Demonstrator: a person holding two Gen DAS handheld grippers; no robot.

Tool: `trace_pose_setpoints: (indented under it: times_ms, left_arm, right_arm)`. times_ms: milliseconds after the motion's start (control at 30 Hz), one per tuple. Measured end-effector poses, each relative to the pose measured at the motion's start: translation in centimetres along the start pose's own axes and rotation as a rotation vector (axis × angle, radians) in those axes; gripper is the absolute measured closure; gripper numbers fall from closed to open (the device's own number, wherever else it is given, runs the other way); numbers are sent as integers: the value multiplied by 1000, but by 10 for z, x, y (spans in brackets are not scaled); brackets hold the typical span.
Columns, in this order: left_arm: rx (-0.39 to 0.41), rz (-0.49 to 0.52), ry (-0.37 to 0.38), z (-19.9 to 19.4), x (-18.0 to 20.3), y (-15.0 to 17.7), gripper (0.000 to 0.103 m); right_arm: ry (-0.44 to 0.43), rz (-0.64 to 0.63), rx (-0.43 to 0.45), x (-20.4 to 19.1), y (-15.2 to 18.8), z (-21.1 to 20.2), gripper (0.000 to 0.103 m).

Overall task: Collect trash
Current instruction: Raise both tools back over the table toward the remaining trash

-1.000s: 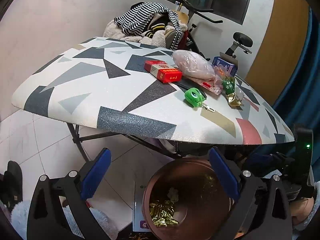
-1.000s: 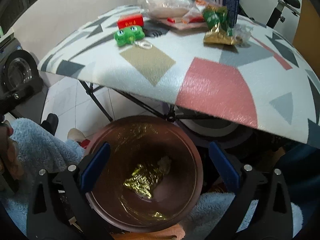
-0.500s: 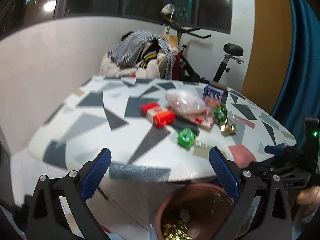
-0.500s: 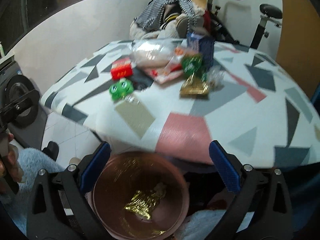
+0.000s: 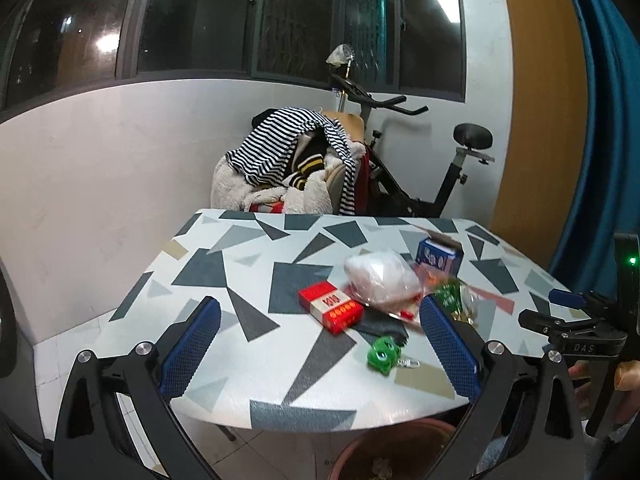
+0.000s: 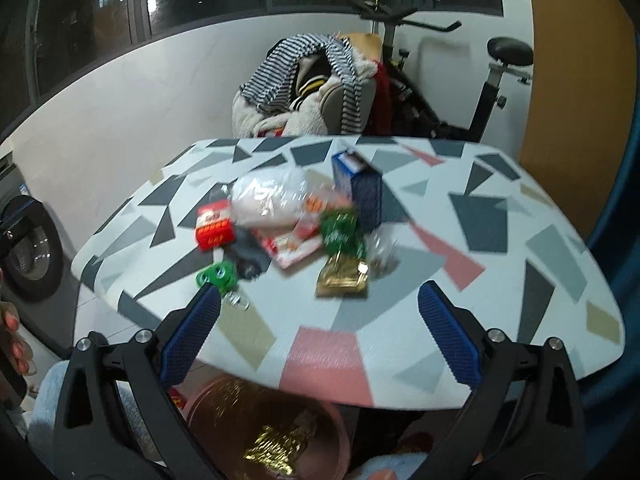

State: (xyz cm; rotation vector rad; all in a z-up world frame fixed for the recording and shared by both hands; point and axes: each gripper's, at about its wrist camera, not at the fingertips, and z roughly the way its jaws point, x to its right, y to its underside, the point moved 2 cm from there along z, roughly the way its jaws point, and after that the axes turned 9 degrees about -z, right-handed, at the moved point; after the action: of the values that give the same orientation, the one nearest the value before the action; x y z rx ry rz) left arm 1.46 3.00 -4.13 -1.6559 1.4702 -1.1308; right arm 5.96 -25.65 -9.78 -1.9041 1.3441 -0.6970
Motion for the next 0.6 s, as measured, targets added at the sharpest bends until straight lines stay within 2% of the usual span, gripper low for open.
trace_pose_setpoints:
  times_ms: [100,167,200,267,367,467,533,600]
  left_arm:
    - [3,6,-3,5,-3,-5,6]
    - [1,34,-31,10,-2,-6,6]
    - [-9,49,-61,14,-3,-6,6]
    - [-33,46,-62,21,-5,-6,6]
    - [-51,17,-49,30,-12,-4,6]
    - [-90,8,-39,45,-16,1,6]
    - [-105,-1,-34,52,-17,5,6]
    - [-119,-11,-62,62,-19,9,6]
  right_arm:
    - [-1,-18,11,2,-6,1,6]
    - [-22,-24,29,5,-10,3,6]
    - [-31,-21,48,7,-11,4,6]
    - [-24,-21,74,10,-10,5,6]
    - [-50,-34,26,12,-11,19,6]
    - [10,-42,-11,17,-11,32,6]
    - [12,-44,-36,20,-9,45,6]
    - [11,-43,-47,24,-7,53,6]
